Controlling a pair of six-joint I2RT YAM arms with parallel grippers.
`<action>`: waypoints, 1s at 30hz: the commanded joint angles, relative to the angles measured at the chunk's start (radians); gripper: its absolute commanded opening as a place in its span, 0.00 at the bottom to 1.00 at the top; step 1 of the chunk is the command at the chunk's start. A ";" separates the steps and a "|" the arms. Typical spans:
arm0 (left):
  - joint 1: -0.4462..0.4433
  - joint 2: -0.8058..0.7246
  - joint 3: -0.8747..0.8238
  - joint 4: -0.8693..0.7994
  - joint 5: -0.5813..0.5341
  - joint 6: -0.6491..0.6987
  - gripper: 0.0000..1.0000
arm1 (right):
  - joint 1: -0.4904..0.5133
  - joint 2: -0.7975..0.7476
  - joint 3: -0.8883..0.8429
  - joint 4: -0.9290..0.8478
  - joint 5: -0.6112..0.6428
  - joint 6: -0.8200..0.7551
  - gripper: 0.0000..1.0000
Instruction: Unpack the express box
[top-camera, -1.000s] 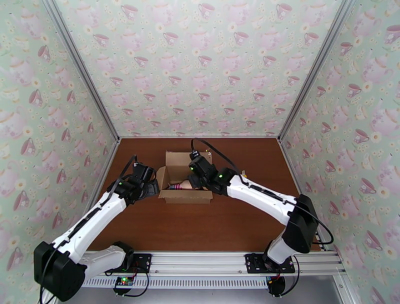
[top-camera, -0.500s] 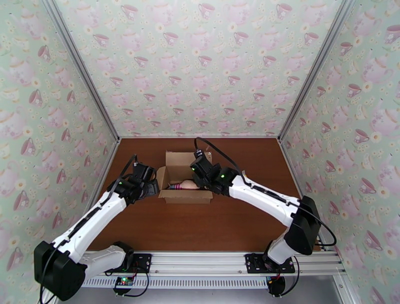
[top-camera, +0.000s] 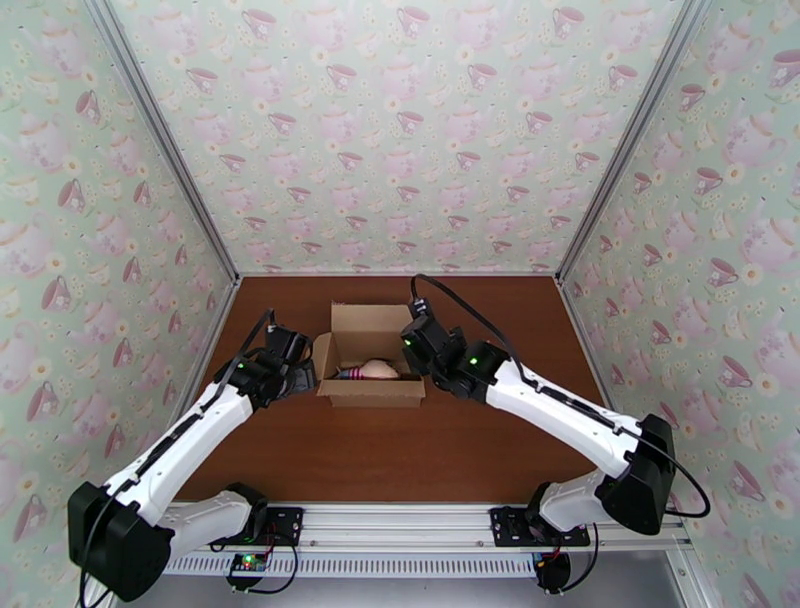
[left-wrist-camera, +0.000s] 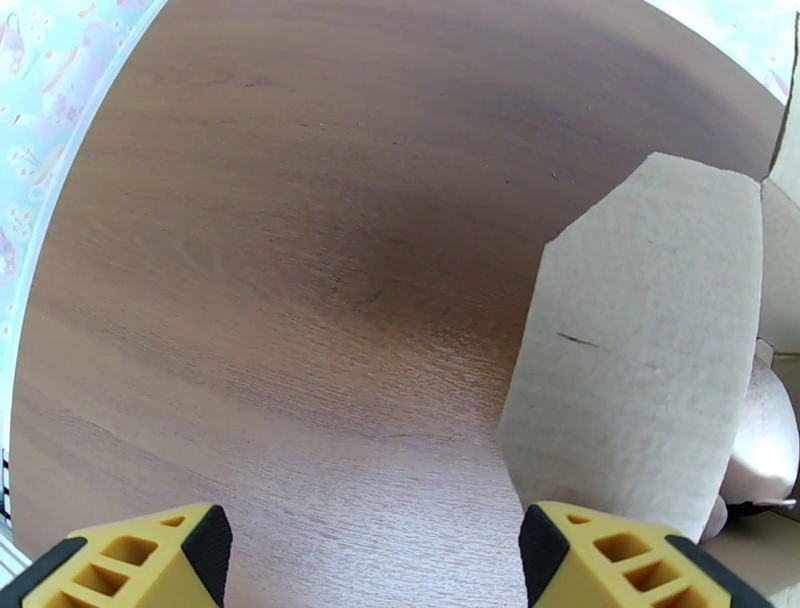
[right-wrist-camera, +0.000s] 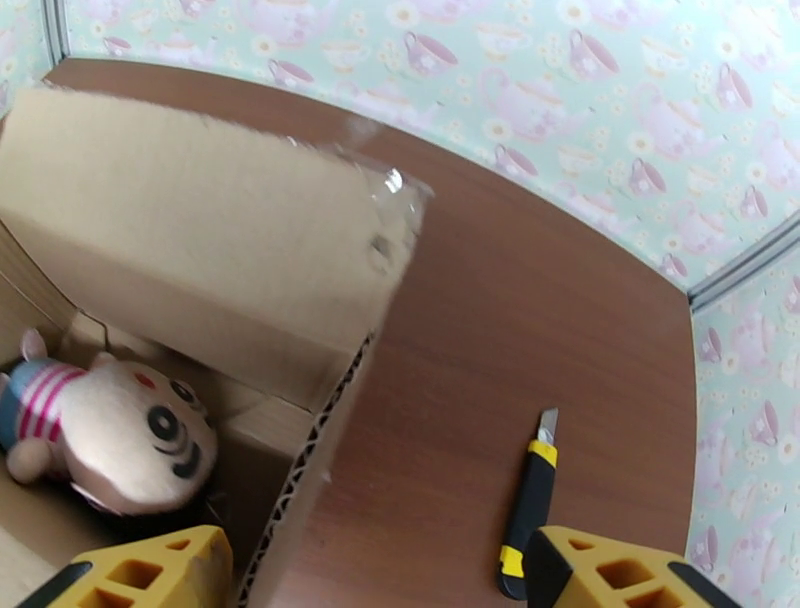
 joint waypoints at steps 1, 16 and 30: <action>0.007 0.007 0.026 -0.032 -0.026 0.015 0.82 | -0.046 -0.051 -0.048 -0.034 -0.036 0.032 0.81; 0.010 0.016 0.054 -0.022 -0.017 0.011 0.82 | -0.247 -0.057 -0.247 0.159 -0.383 0.135 0.78; 0.009 0.144 0.103 0.060 -0.006 0.008 0.81 | -0.259 0.066 -0.217 0.317 -0.427 0.198 0.77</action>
